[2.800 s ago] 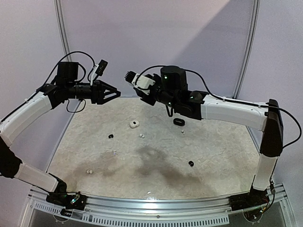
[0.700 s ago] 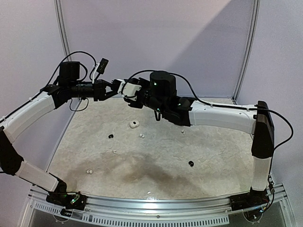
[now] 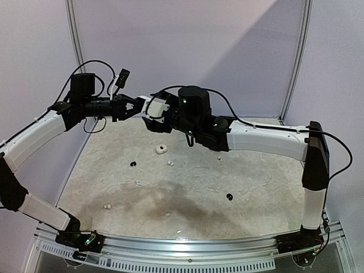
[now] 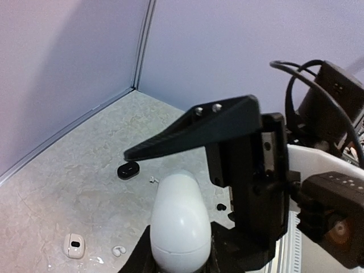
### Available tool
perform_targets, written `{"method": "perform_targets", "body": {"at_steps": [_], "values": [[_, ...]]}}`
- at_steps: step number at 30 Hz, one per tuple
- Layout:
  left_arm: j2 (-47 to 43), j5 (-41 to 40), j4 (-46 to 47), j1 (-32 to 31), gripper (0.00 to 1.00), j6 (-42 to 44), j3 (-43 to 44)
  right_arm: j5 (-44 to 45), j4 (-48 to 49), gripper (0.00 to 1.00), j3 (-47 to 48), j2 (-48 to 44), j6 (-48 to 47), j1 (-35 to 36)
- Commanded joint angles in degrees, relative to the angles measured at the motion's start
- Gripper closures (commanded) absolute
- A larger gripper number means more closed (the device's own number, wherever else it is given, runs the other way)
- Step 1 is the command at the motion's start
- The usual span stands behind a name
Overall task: Insert the wireless bluetooth earbuds into the charging case
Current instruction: Pass from the right arm to the left, then pass from the left arm to the right
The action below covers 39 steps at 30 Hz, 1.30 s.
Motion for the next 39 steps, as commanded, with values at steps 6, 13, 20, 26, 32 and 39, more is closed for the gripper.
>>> {"method": "perform_targets", "body": {"at_steps": [6, 13, 20, 26, 32, 39], "values": [[-3.21, 6.97, -6.48, 1.08, 1.0, 21.25, -1.76, -27.61, -22.74, 0.01, 4.38, -7.65, 24.75, -6.9], [-3.64, 10.27, -8.86, 0.46, 1.0, 27.32, -2.53, -42.14, -24.81, 0.18, 5.96, -5.95, 35.66, -9.26], [-3.68, 10.01, -8.9, -0.07, 1.0, 26.85, -2.66, -47.78, -24.74, 0.4, 10.04, -1.87, 38.41, -9.33], [-3.8, 9.33, -8.09, -0.36, 1.0, 26.32, -2.92, -50.05, -25.95, 0.46, 10.68, -0.25, 38.46, -9.27], [-3.67, 9.6, -8.24, -0.41, 1.0, 26.21, -3.01, -50.57, -24.92, 0.65, 11.05, 0.47, 39.15, -9.33], [-3.77, 9.84, -7.84, -0.4, 1.0, 25.59, -3.4, -51.15, -25.83, 0.89, 12.47, 1.47, 39.15, -9.25]]}}
